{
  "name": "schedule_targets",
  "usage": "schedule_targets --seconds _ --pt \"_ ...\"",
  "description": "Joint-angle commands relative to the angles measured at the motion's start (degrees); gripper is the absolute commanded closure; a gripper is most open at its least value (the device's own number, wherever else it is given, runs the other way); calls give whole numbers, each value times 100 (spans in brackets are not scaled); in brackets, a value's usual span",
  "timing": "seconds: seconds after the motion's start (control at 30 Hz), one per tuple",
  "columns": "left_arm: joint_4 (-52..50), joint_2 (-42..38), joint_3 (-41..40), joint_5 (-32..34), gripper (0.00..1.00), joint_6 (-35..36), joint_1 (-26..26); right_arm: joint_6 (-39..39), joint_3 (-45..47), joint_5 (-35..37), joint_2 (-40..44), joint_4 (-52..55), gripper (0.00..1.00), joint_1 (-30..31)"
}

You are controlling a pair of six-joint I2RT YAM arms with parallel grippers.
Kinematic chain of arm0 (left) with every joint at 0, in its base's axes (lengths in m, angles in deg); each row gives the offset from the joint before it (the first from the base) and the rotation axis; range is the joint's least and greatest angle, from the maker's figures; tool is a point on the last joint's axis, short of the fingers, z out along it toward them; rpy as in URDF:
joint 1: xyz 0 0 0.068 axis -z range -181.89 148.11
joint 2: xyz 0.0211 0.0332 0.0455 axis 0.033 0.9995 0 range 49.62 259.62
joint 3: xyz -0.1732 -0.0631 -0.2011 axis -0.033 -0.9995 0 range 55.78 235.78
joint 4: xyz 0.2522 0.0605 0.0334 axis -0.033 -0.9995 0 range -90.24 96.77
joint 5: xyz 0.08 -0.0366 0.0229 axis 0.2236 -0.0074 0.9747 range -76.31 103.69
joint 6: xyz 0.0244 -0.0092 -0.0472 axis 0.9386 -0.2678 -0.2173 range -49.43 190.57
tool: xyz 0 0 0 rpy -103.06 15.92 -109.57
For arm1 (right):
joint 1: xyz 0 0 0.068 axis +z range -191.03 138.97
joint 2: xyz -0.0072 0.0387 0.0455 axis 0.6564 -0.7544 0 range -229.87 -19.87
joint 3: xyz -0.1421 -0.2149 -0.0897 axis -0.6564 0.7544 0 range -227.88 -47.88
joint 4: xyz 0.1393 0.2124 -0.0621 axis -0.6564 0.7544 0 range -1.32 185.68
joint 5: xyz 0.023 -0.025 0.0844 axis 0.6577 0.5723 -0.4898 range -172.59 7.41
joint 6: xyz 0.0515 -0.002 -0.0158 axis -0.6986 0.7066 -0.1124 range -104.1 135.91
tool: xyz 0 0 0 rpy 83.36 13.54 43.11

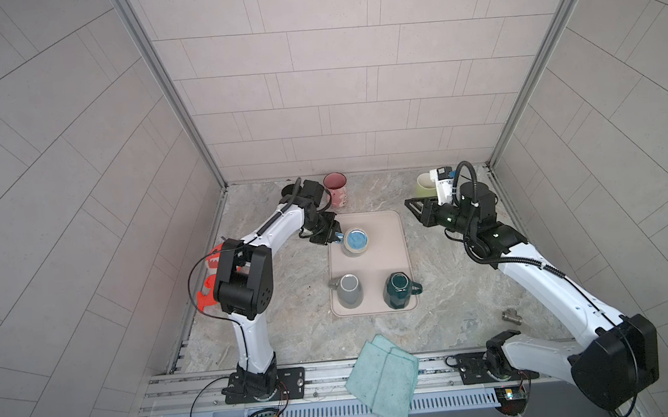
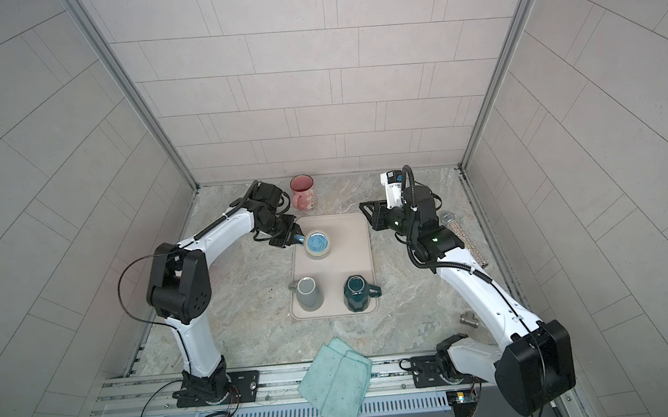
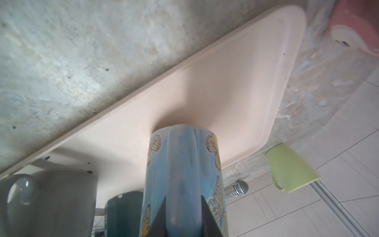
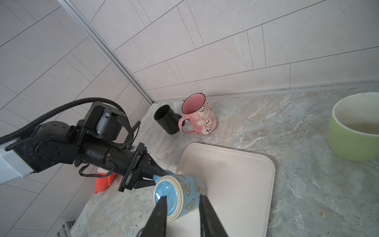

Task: Turn the mug right side up
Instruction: Pick up the mug from the tray.

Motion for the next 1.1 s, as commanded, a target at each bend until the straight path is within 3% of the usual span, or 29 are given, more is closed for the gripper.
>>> schedule_targets --seconds 0.0,0.33,0.63,0.8,1.07 --pt "373 -346 243 37 100 560 24 -32 72 29 157 41 72 -34" --pt "1590 -765 77 -190 100 1179 145 27 -17 55 209 258 74 -34" --pt "1826 -930 -48 -504 100 1656 229 -2 -13 70 310 264 74 -18" --pt "2045 -1010 153 -668 100 2604 291 119 -288 -107 207 534 75 -15" --pt "2980 -1327 175 -820 100 4414 469 -244 -1029 -1322 -288 604 75 -21"
